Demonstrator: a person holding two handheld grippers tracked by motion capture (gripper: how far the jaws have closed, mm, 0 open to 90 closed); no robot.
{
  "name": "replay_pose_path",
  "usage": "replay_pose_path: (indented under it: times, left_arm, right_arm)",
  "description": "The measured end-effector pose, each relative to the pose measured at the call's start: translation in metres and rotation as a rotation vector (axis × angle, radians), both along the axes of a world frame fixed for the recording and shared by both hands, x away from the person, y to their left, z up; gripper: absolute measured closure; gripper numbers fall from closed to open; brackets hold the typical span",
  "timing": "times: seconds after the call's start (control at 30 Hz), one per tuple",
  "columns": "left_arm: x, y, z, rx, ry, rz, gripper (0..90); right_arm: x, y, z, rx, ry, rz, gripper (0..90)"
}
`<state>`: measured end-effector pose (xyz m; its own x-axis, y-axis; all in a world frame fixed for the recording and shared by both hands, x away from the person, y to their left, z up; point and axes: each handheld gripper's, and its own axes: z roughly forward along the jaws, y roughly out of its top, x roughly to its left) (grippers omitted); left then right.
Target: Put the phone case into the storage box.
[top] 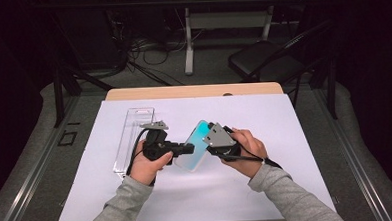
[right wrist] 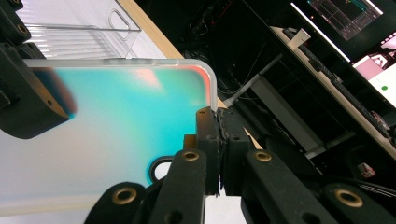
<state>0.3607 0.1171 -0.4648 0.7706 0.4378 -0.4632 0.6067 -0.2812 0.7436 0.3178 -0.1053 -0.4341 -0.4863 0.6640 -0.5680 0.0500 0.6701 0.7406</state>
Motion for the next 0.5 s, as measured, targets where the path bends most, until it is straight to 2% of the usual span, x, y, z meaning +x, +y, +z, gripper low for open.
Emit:
replay_pose_path:
  times: [0.5]
  left_arm:
    - [-0.0007, 0.0001, 0.0014, 0.011, -0.013, 0.007, 81.3]
  right_arm:
    - [0.0004, 0.0005, 0.0, 0.003, 0.005, 0.003, 88.8]
